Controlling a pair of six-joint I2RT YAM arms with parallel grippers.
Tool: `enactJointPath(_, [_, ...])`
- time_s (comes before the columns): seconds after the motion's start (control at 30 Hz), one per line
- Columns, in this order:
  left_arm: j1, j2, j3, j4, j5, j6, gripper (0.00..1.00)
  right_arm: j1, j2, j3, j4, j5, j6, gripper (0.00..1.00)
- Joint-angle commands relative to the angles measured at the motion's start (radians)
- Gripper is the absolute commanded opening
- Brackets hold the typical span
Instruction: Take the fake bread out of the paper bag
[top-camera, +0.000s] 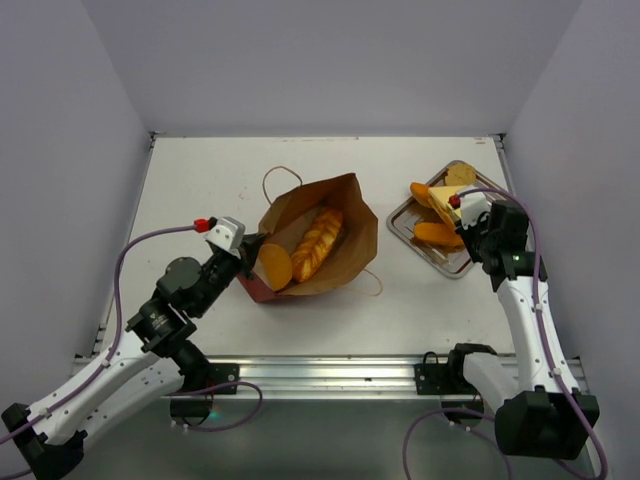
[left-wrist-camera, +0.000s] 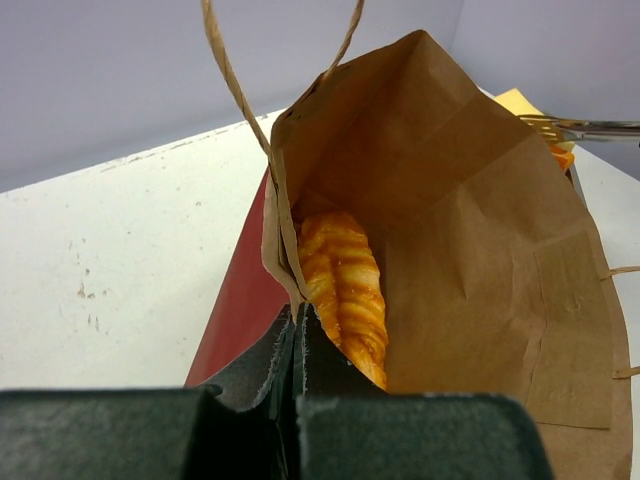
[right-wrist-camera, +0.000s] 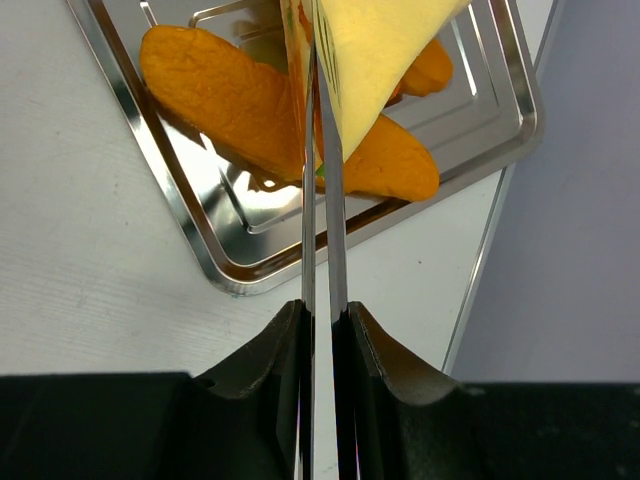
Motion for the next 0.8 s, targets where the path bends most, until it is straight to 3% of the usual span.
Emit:
enactJointPath(0.0, [0.000,-0.006,-0.004,0.049,0.023,-0.006,0.00,-0.007,-0.022,-0.004,0.071,-0.030,-0.015,0.13])
enactJointPath(0.33, [0.000,-0.005,0.004,0.040,0.027,0.000,0.00,-0.011,-0.033,0.036,0.013,-0.073,0.003,0.30])
enactJointPath(0.77, [0.000,-0.011,0.001,0.046,0.036,-0.001,0.00,-0.011,-0.035,0.067,-0.019,-0.083,0.014,0.38])
